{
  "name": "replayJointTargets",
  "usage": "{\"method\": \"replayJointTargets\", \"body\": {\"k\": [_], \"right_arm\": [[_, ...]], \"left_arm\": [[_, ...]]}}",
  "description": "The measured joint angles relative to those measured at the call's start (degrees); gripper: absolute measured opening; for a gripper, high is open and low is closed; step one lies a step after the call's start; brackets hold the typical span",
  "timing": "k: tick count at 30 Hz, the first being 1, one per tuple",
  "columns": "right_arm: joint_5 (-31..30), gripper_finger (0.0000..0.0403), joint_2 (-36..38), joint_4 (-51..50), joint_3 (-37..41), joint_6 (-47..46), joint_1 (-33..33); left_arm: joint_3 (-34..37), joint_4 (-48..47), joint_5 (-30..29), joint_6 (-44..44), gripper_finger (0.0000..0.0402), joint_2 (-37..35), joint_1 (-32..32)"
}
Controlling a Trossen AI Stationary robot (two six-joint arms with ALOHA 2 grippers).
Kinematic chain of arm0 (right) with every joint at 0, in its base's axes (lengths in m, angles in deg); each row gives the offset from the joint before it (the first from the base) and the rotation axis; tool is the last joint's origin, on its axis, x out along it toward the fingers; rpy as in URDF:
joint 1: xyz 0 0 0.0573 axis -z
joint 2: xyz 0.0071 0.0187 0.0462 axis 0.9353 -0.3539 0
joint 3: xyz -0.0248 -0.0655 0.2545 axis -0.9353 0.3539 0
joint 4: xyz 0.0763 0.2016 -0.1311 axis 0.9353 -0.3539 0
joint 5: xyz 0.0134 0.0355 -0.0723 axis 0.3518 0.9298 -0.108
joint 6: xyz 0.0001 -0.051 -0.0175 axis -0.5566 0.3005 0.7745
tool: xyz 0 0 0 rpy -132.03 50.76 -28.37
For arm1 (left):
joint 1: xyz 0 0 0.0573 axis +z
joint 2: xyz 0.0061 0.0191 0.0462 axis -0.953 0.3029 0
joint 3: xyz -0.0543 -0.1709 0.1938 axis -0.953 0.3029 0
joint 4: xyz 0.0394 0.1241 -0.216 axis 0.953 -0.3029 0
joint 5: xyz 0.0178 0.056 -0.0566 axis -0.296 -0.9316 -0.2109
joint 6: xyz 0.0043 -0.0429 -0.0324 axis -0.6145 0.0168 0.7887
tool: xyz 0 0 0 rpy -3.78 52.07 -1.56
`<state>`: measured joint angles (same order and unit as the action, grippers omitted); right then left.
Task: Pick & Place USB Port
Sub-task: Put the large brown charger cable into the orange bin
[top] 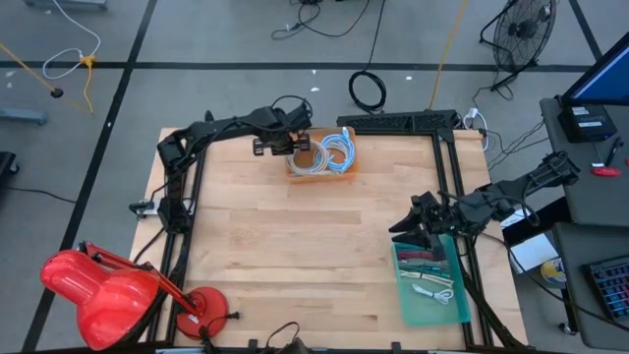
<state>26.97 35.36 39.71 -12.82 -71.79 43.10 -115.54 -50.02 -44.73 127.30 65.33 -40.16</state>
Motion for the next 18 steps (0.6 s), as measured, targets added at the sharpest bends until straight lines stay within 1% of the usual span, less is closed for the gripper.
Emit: {"method": "replayJointTargets", "body": {"k": [5,9,11,13,15,18], "right_arm": [[-0.4,0.0134,0.0,0.0,0.0,0.0,0.0],[-1.1,0.0134,-0.5,0.0,0.0,0.0,0.0],[-1.6,0.0134,-0.9,0.0,0.0,0.0,0.0],[-1.7,0.0134,-1.3,0.0,0.0,0.0,0.0],[-1.6,0.0134,-1.6,0.0,0.0,-0.1,0.0],[-1.6,0.0134,-1.9,0.0,0.0,-0.2,0.0]], "left_arm": [[0.0,0.1,-0.5,0.5,0.0000,0.0,0.1],[-1.0,3.5,-0.1,-1.0,0.0000,0.0,0.1],[-1.8,6.3,0.3,-3.1,0.0000,0.0,0.0],[-2.1,11.1,1.4,-5.9,0.0000,-0.1,-0.3],[-2.1,15.9,3.4,-8.6,0.0000,-0.1,-0.5],[-2.1,20.6,6.5,-9.9,0.0000,-0.1,-0.8]]}}
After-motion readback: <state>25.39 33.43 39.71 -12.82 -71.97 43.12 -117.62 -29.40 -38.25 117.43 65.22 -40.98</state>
